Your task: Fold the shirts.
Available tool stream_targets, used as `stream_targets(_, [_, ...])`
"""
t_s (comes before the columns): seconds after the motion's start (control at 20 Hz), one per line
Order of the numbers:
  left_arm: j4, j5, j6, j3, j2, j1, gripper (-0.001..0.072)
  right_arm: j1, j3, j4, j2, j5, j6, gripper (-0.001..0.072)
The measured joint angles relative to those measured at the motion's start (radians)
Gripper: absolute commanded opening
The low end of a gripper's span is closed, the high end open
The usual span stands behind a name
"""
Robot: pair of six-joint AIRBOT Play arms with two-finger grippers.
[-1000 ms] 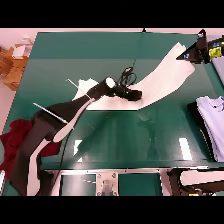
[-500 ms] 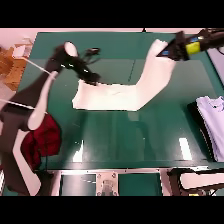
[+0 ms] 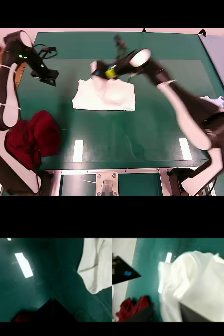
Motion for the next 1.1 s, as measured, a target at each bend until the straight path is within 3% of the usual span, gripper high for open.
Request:
stream_targets(0.1, [0.014,-0.008,0.000,0.000,0.001,0.027,0.0023,0.073,-0.009,0.013,-0.071,-0.138,0.000,0.0505])
stream_targets(0.2, [0.013,-0.013,0.000,0.000,0.002,0.034,0.0023,0.076,-0.010,0.014,-0.094,-0.187,-0.022,0.0505])
stream_targets(0.35, [0.013,-0.018,-0.001,0.000,0.002,0.044,0.0023,-0.032,-0.011,-0.029,-0.054,-0.065,-0.050,0.0502])
stream_targets(0.7, [-0.007,-0.037,-0.047,0.000,0.002,0.048,0.0023,-0.442,-0.097,-0.211,0.104,0.383,-0.053,0.0503])
stream_targets(0.85, [-0.011,-0.028,-0.061,0.000,0.002,0.047,0.0023,-0.549,-0.244,-0.216,0.124,0.413,-0.077,0.0503])
stream_targets(1.1, [-0.018,-0.014,-0.072,0.000,0.002,0.045,0.0023,-0.570,-0.405,0.015,0.055,0.375,-0.246,0.0503])
